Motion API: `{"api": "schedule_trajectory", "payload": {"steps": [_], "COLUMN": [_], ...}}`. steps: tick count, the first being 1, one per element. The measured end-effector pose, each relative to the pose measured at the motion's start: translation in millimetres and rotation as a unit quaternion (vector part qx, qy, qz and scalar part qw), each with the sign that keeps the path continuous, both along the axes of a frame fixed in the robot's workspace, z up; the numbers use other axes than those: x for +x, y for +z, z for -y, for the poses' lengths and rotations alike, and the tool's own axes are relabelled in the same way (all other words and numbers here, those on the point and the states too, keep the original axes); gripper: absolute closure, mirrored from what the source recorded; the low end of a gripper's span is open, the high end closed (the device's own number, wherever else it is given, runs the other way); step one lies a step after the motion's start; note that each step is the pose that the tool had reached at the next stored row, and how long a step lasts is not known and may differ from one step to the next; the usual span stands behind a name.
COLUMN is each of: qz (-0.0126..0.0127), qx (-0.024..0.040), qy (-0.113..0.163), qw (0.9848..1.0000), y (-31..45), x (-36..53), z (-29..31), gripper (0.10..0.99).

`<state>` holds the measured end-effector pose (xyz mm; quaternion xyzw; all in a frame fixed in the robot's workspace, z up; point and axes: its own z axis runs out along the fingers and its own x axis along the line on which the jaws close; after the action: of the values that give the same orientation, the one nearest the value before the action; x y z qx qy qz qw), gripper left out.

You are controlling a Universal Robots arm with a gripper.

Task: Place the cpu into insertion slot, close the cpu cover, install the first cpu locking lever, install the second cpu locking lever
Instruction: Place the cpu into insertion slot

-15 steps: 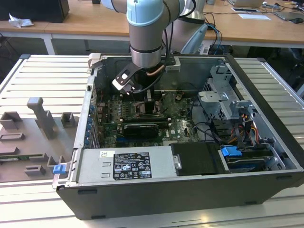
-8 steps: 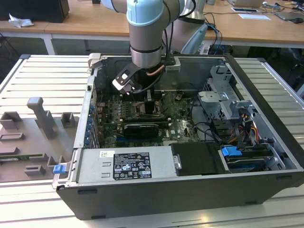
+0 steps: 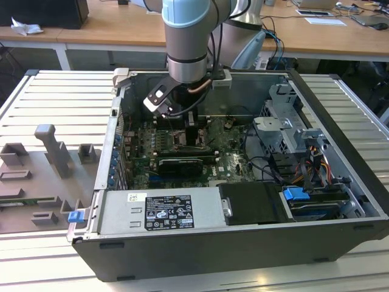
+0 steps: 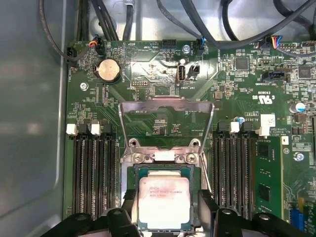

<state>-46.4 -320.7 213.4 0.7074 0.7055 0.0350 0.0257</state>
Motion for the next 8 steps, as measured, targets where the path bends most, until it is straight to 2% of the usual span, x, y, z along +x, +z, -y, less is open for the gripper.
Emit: {"api": "schedule_trajectory", "payload": {"steps": [2, 4, 5, 6, 8], "qz": [0.0000, 0.0000, 0.0000, 0.0001, 0.0000], "qx": [0.0000, 0.0000, 0.0001, 0.0001, 0.0000], "qy": [0.000, 0.000, 0.000, 0.000, 0.000], "qw": [1.0000, 1.0000, 1.0000, 1.0000, 1.0000], "y": [1.4, 2.7, 3.0, 3.5, 4.1], "x": [0.0, 0.0, 0.0, 0.0, 0.0], "z": [0.0, 0.0, 0.0, 0.0, 0.0], "gripper": [0.498, 0.627, 0.627, 0.749, 0.867]}}
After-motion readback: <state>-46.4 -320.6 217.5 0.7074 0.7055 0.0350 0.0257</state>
